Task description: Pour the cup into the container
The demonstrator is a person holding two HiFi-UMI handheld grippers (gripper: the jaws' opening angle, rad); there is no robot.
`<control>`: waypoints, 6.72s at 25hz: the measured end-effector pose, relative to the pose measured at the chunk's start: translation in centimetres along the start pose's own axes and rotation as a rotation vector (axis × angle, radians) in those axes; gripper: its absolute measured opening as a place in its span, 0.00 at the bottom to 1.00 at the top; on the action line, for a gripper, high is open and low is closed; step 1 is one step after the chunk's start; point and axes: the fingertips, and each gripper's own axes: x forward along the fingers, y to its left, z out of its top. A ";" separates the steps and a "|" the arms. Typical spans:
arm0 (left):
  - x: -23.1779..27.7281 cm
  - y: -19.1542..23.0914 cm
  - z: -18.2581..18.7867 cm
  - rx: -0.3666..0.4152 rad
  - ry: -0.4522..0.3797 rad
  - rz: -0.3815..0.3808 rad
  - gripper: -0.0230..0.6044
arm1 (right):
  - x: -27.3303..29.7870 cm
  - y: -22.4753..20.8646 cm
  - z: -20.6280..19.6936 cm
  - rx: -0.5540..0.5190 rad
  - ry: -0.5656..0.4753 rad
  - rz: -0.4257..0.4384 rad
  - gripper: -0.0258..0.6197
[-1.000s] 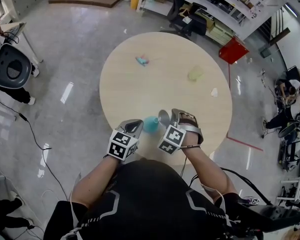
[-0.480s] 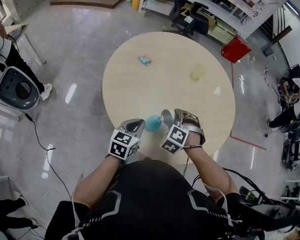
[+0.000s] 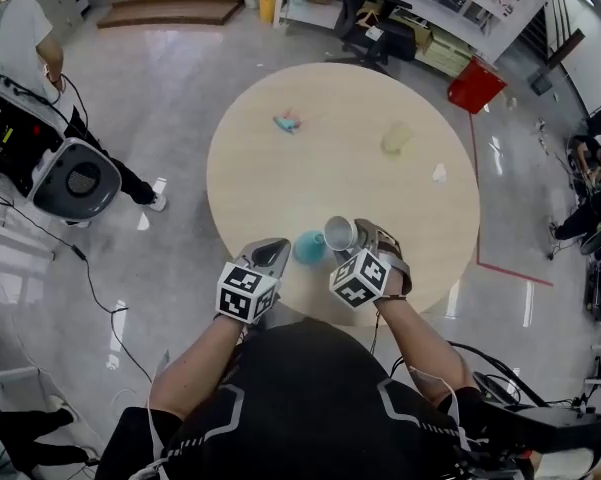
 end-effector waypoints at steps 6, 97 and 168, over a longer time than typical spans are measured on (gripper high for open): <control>0.4 -1.1 1.1 0.017 -0.009 -0.019 0.04 | -1.1 -1.1 -0.9 0.188 -0.070 0.012 0.51; -0.4 -6.5 6.8 -0.066 -0.169 -0.113 0.04 | -11.9 -5.9 -2.8 0.827 -0.718 0.034 0.05; -58.3 -44.7 -28.4 0.106 -0.166 -0.151 0.04 | -59.5 52.1 -12.8 0.821 -0.737 -0.026 0.05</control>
